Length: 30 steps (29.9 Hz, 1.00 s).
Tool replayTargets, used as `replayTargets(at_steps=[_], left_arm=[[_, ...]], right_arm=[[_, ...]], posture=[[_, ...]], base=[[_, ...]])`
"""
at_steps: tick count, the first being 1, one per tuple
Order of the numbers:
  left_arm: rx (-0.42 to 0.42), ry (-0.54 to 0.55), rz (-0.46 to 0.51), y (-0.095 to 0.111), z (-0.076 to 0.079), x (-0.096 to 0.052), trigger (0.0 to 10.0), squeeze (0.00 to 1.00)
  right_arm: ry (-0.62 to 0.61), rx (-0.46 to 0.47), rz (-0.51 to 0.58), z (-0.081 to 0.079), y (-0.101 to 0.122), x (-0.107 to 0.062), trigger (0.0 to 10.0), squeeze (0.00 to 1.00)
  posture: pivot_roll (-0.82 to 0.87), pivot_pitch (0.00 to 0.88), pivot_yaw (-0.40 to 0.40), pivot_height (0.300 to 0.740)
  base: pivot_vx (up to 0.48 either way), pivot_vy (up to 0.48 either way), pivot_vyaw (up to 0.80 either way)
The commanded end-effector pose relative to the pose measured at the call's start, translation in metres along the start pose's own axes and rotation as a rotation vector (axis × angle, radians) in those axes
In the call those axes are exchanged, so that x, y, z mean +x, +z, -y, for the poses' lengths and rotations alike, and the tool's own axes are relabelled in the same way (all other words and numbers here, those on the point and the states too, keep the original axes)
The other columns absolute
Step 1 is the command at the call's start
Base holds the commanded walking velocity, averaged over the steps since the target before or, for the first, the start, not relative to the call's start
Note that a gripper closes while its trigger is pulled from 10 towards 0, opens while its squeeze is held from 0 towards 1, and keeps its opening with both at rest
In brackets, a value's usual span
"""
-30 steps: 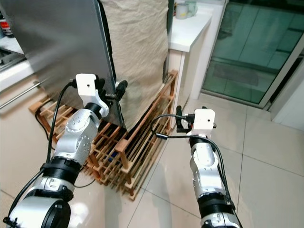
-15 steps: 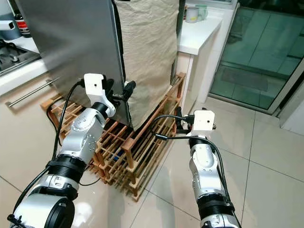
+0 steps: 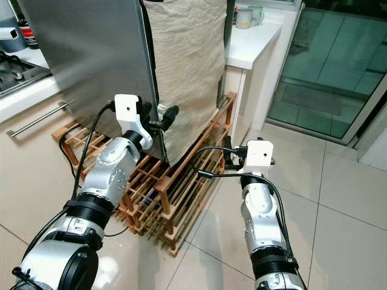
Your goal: Restocking fridge
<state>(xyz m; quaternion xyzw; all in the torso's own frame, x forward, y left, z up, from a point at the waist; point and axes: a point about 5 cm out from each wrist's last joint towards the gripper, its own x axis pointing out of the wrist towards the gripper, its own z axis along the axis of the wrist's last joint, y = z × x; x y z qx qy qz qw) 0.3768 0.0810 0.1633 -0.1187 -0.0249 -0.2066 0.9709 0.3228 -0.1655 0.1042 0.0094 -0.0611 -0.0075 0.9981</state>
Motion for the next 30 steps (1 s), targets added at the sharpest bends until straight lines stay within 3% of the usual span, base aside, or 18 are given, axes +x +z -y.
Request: replayTargets(at_steps=[1,7,12,23,28,30], left_arm=[[-0.004,-0.016,0.016,0.007,0.004,0.006,10.0,0.0],[0.01,-0.016,0.017,0.009,0.008,0.011,10.0,0.0],[0.04,0.056,0.062,0.022,0.007,0.02,10.0,0.0],[0.049,0.114,0.077,0.027,0.001,0.022,10.0,0.0],[0.041,0.008,0.061,0.024,0.022,0.029,10.0,0.0],[0.028,-0.081,0.035,0.022,0.039,0.034,10.0,0.0]], right_arm=[[-0.003,-0.001,0.008,0.0,0.001,0.0,10.0,0.0],[-0.004,-0.003,0.012,0.0,0.002,0.0,10.0,0.0],[-0.01,-0.004,0.014,0.001,0.002,-0.001,10.0,0.0],[-0.018,-0.005,0.011,0.003,0.001,-0.003,10.0,0.0],[-0.014,-0.004,0.01,0.001,0.001,-0.003,10.0,0.0],[-0.01,-0.004,0.009,0.001,0.001,-0.003,10.0,0.0]], posture=[[-0.14,0.0,0.087,0.74],[-0.15,0.0,0.089,0.74],[-0.16,0.0,0.098,0.74],[-0.16,0.0,0.101,0.74],[-0.16,0.0,0.098,0.74],[-0.16,0.0,0.096,0.74]], base=[[0.0,0.0,0.0],[0.0,0.0,0.0],[0.0,0.0,0.0],[0.0,0.0,0.0],[0.0,0.0,0.0],[0.0,0.0,0.0]])
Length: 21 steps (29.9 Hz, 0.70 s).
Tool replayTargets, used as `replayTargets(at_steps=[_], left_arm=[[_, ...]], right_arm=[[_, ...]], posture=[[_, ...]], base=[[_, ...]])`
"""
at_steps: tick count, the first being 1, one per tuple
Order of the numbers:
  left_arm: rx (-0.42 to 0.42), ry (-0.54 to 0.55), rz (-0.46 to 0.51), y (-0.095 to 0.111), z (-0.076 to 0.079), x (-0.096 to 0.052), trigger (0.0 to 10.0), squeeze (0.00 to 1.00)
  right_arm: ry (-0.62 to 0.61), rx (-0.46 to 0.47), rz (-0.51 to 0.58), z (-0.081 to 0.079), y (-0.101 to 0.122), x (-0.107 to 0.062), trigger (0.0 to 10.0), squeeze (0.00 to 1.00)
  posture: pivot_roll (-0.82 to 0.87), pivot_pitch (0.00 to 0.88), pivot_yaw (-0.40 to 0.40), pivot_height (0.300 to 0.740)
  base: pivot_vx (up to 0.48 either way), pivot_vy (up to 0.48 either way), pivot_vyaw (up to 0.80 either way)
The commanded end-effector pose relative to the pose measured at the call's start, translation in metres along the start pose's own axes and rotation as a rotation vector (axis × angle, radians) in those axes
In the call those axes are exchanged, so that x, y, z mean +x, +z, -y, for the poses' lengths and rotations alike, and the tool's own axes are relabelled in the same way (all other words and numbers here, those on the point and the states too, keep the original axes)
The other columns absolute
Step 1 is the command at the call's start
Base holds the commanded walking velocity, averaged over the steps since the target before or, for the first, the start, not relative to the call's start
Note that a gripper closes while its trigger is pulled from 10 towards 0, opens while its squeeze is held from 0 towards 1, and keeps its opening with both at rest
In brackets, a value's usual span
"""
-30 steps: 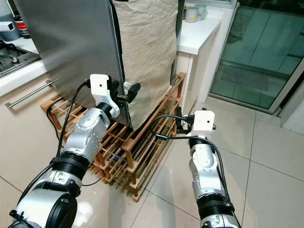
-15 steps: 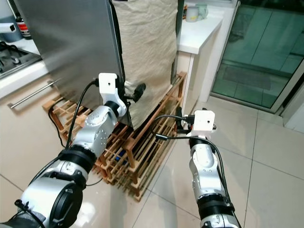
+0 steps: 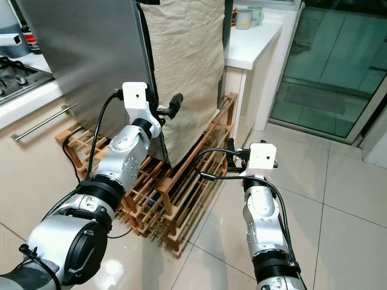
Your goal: Restocking fridge
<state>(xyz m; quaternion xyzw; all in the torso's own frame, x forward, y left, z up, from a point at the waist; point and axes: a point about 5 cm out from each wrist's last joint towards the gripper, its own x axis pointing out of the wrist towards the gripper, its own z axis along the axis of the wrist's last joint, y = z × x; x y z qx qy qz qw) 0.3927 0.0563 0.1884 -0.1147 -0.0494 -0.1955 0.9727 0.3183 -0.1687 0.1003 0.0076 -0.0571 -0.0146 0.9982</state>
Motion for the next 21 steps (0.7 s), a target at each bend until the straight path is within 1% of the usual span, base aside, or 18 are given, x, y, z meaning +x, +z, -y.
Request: replayTargets(at_steps=[1,3,4,5,6,7,9,10,11,12,13,14,15,16,17,18,19,21], left_arm=[[-0.01,-0.171,-0.027,0.003,0.034,0.01,10.0,0.0],[-0.01,-0.171,-0.027,0.003,0.034,0.01,10.0,0.0],[-0.043,-0.275,-0.031,0.004,0.058,0.014,10.0,0.0],[-0.043,-0.275,-0.031,0.004,0.058,0.014,10.0,0.0],[-0.112,-0.392,-0.008,0.007,0.086,0.015,10.0,0.0],[-0.141,-0.436,0.001,0.009,0.096,0.014,10.0,0.0],[-0.202,-0.541,0.024,0.013,0.121,0.013,10.0,0.0],[-0.202,-0.541,0.024,0.013,0.121,0.013,10.0,0.0],[-0.227,-0.578,0.029,0.014,0.129,0.012,10.0,0.0],[-0.227,-0.578,0.029,0.014,0.129,0.012,10.0,0.0],[-0.271,-0.64,0.041,0.017,0.144,0.009,10.0,0.0],[-0.271,-0.64,0.041,0.017,0.144,0.009,10.0,0.0],[-0.298,-0.713,0.053,0.02,0.158,0.006,10.0,0.0],[-0.307,-0.78,0.065,0.022,0.17,0.002,10.0,0.0],[-0.309,-0.841,0.072,0.023,0.179,-0.002,10.0,0.0],[-0.297,-0.87,0.077,0.023,0.183,-0.004,10.0,0.0],[-0.297,-0.87,0.077,0.023,0.183,-0.004,10.0,0.0],[-0.332,-0.899,0.079,0.025,0.184,-0.005,10.0,0.0]], right_arm=[[0.007,0.0,0.015,-0.003,0.005,0.002,10.0,0.0],[0.007,0.0,0.015,-0.003,0.005,0.002,10.0,0.0],[0.01,-0.001,0.013,-0.003,0.004,0.002,10.0,0.0],[0.01,-0.001,0.013,-0.003,0.004,0.002,10.0,0.0],[0.011,-0.001,0.015,-0.003,0.005,0.002,10.0,0.0],[0.011,-0.001,0.016,-0.003,0.005,0.002,10.0,0.0],[0.008,-0.004,0.014,-0.001,0.004,0.0,10.0,0.0],[0.008,-0.004,0.014,-0.001,0.004,0.0,10.0,0.0],[0.008,-0.004,0.013,-0.001,0.004,-0.001,10.0,0.0],[0.008,-0.004,0.013,-0.001,0.004,-0.001,10.0,0.0],[0.009,-0.006,0.011,-0.001,0.003,-0.002,10.0,0.0],[0.009,-0.006,0.011,-0.001,0.003,-0.002,10.0,0.0],[0.009,-0.007,0.01,0.0,0.003,-0.004,10.0,0.0],[0.009,-0.006,0.009,0.0,0.003,-0.006,10.0,0.0],[0.006,-0.003,0.009,0.001,0.004,-0.009,10.0,0.0],[0.007,0.0,0.011,0.002,0.005,-0.012,10.0,0.0],[0.007,0.0,0.011,0.002,0.005,-0.012,10.0,0.0],[0.027,-0.009,0.0,0.005,0.003,-0.021,10.0,0.0]], posture=[[-0.15,0.0,0.094,0.74],[-0.15,0.0,0.094,0.74],[-0.17,0.0,0.098,0.74],[-0.17,0.0,0.098,0.74],[-0.17,0.0,0.099,0.74],[-0.17,0.0,0.099,0.74],[-0.18,0.0,0.102,0.74],[-0.18,0.0,0.102,0.74],[-0.18,0.0,0.102,0.74],[-0.18,0.0,0.102,0.74],[-0.2,0.0,0.105,0.74],[-0.2,0.0,0.105,0.74],[-0.2,0.0,0.105,0.74],[-0.21,0.0,0.111,0.74],[-0.21,0.0,0.111,0.74],[-0.21,0.0,0.116,0.74],[-0.21,0.0,0.116,0.74],[-0.22,0.0,0.123,0.74]], base=[[0.0,0.0,0.0],[0.0,0.0,0.0],[0.0,0.0,0.0],[0.0,0.0,0.0],[0.0,0.0,0.0],[0.0,0.0,0.0],[0.0,0.0,0.0],[0.0,0.0,0.0],[0.0,0.0,0.0],[0.0,0.0,0.0],[0.0,0.0,0.0],[0.0,0.0,0.0],[0.0,0.0,0.0],[0.0,0.0,0.0],[0.0,0.0,0.0],[0.0,0.0,0.0],[0.0,0.0,0.0],[0.0,0.0,0.0]])
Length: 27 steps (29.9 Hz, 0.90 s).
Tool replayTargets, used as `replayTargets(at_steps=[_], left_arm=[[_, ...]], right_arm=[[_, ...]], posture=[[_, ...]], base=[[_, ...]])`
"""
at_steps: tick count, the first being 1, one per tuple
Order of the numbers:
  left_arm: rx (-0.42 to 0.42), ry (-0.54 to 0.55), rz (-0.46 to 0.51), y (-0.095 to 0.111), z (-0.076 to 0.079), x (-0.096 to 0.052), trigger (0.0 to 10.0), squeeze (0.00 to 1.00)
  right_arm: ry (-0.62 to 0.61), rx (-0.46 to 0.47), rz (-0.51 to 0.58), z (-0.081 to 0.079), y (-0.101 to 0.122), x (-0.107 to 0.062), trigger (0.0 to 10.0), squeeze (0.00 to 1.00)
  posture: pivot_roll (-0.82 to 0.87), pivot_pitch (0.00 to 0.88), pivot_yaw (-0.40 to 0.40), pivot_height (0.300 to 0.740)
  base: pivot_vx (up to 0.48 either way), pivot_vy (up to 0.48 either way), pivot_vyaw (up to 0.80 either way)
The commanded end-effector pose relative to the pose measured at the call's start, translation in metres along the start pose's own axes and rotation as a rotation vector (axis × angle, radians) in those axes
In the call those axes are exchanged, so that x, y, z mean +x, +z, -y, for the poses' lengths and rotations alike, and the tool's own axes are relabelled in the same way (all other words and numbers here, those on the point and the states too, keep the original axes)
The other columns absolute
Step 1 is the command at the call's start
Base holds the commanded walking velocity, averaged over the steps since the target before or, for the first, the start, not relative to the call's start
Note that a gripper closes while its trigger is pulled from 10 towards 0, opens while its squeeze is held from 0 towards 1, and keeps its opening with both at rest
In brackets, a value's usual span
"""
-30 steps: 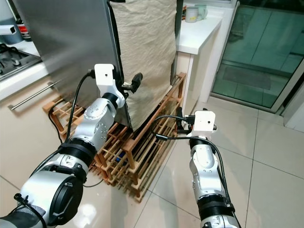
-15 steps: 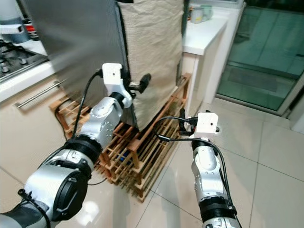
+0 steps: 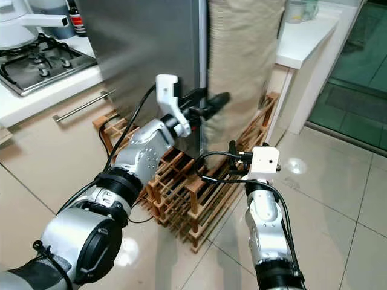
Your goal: Restocking fridge
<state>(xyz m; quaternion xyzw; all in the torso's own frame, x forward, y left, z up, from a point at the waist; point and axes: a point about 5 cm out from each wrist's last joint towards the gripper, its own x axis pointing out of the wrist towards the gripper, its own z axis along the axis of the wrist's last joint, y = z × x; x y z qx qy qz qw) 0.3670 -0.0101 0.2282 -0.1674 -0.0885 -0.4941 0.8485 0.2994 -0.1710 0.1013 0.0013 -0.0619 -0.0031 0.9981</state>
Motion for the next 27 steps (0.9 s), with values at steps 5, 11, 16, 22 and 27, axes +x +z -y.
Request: replayTargets(at_steps=[5,11,16,22,27], left_arm=[[-0.198,-0.299,0.079,-0.012,0.094,0.053,10.0,0.0],[-0.126,-0.209,0.036,-0.018,0.062,0.029,10.0,0.0],[-0.001,0.084,-0.009,-0.018,-0.01,-0.043,10.0,0.0],[0.086,0.324,0.005,-0.005,-0.051,-0.114,10.0,0.0],[0.175,0.537,0.025,0.008,-0.069,-0.172,10.0,0.0]], right_arm=[[-0.007,-0.014,-0.041,0.011,-0.005,-0.013,10.0,0.0],[0.024,-0.008,-0.033,0.005,0.001,-0.011,10.0,0.0],[0.053,0.006,-0.021,-0.002,0.008,-0.007,10.0,0.0],[0.058,0.015,-0.025,-0.003,0.01,0.002,10.0,0.0],[0.064,0.035,-0.034,-0.007,0.013,0.016,10.0,0.0]], posture=[[-0.23,0.0,0.135,0.74],[-0.23,0.0,0.144,0.74],[-0.2,0.0,0.134,0.74],[-0.15,0.0,0.107,0.74],[-0.11,0.0,0.078,0.74]], base=[[0.0,0.0,0.0],[0.0,0.0,0.0],[0.0,0.0,0.0],[0.0,0.0,0.0],[0.0,0.0,0.0]])
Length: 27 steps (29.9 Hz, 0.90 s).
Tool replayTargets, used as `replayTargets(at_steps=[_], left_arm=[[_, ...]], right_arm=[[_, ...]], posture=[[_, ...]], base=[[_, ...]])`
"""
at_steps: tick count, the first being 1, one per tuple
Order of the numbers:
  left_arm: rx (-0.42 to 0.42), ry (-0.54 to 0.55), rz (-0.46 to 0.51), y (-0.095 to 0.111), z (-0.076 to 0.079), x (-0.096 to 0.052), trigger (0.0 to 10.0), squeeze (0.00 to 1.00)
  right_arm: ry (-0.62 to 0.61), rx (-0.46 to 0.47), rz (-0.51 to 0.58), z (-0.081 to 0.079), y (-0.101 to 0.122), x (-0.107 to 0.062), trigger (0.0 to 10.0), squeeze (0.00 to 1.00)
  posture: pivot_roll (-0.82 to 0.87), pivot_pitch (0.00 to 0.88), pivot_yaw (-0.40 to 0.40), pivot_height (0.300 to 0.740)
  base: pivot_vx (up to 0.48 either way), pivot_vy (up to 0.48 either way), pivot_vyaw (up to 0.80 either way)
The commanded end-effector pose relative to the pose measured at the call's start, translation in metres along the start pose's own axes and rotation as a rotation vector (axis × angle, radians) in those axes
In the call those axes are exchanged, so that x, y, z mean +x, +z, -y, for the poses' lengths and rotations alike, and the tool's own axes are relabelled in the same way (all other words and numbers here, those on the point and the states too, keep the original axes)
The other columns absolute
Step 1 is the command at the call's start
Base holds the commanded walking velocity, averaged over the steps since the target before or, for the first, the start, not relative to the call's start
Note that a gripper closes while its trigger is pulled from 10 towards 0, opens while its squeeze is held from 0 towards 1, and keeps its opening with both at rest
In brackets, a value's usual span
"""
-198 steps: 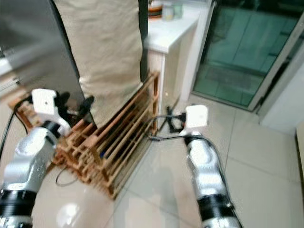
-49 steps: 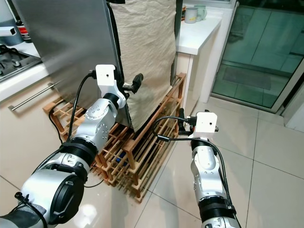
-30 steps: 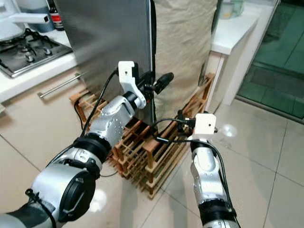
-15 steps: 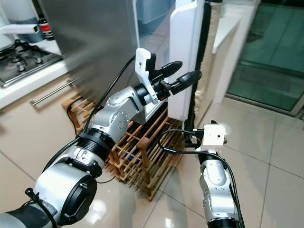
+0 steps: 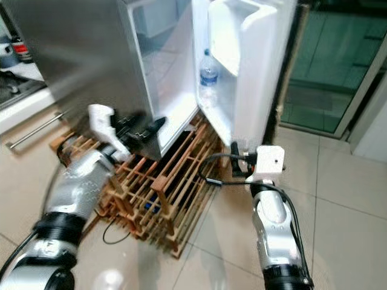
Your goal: Restocking fridge
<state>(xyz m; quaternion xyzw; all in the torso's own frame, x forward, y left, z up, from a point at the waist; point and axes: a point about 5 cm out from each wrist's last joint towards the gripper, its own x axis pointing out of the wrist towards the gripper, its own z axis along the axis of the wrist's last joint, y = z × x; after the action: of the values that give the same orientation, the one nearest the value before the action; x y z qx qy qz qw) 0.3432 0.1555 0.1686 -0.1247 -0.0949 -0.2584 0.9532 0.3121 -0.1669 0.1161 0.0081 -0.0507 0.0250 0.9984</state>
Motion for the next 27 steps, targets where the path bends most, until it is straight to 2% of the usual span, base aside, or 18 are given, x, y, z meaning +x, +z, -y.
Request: replayTargets(at_steps=[1,4,5,6,7,9,10,11,16,17,20,25,27], left_arm=[[0.038,0.093,0.0,0.004,-0.014,-0.014,10.0,0.0],[0.061,0.314,-0.009,0.002,-0.038,-0.043,10.0,0.0],[0.109,0.415,-0.05,-0.006,-0.044,-0.06,10.0,0.0],[0.109,0.415,-0.05,-0.006,-0.044,-0.06,10.0,0.0],[0.145,0.48,-0.094,-0.014,-0.046,-0.071,10.0,0.0],[0.152,0.514,-0.106,-0.017,-0.046,-0.077,10.0,0.0],[0.144,0.572,-0.112,-0.02,-0.046,-0.086,10.0,0.0],[0.174,0.61,-0.105,-0.019,-0.045,-0.091,10.0,0.0],[0.224,0.708,-0.066,-0.009,-0.04,-0.094,10.0,0.0],[0.267,0.723,-0.056,-0.003,-0.036,-0.092,10.0,0.0],[0.321,0.739,-0.072,-0.001,-0.032,-0.09,10.0,0.0],[0.327,0.802,-0.074,-0.001,-0.03,-0.091,10.0,0.0],[0.318,0.811,-0.077,-0.002,-0.03,-0.09,10.0,0.0]], right_arm=[[0.017,0.021,-0.012,-0.004,0.001,0.005,10.0,0.0],[0.048,0.02,-0.034,-0.012,-0.001,0.015,10.0,0.0],[0.06,0.019,-0.051,-0.016,-0.003,0.019,10.0,0.0],[0.06,0.019,-0.051,-0.016,-0.003,0.019,10.0,0.0],[0.065,0.029,-0.06,-0.018,-0.004,0.022,10.0,0.0],[0.066,0.031,-0.064,-0.018,-0.005,0.023,10.0,0.0],[0.068,0.044,-0.073,-0.018,-0.006,0.025,10.0,0.0],[0.07,0.046,-0.078,-0.018,-0.007,0.026,10.0,0.0],[0.121,0.045,-0.092,-0.026,-0.007,0.033,10.0,0.0],[0.156,0.049,-0.083,-0.033,-0.005,0.036,10.0,0.0],[0.192,0.056,-0.071,-0.04,-0.001,0.039,10.0,0.0],[0.26,0.068,-0.065,-0.05,0.001,0.043,10.0,0.0],[0.276,0.069,-0.066,-0.052,0.001,0.043,10.0,0.0]], posture=[[-0.09,0.0,0.068,0.74],[-0.07,0.0,0.056,0.74],[-0.07,0.0,0.054,0.74],[-0.07,0.0,0.054,0.74],[-0.06,0.0,0.046,0.74],[-0.05,0.0,0.044,0.74],[-0.04,0.0,0.036,0.74],[-0.04,0.0,0.028,0.74],[-0.02,0.0,0.009,0.74],[-0.02,0.0,0.004,0.74],[-0.01,0.0,-0.001,0.74],[-0.02,0.0,-0.003,0.74],[-0.02,0.0,-0.003,0.74]], base=[[0.0,0.0,0.0],[0.0,0.0,0.66],[0.0,0.0,0.6],[0.0,0.0,0.6],[0.0,0.0,0.59],[0.0,0.0,0.58],[0.0,0.0,0.55],[0.0,0.0,0.54],[0.0,-0.059,0.54],[0.0,-0.48,0.52],[0.0,-0.48,0.51],[0.0,-0.471,0.48],[0.0,0.0,0.46]])
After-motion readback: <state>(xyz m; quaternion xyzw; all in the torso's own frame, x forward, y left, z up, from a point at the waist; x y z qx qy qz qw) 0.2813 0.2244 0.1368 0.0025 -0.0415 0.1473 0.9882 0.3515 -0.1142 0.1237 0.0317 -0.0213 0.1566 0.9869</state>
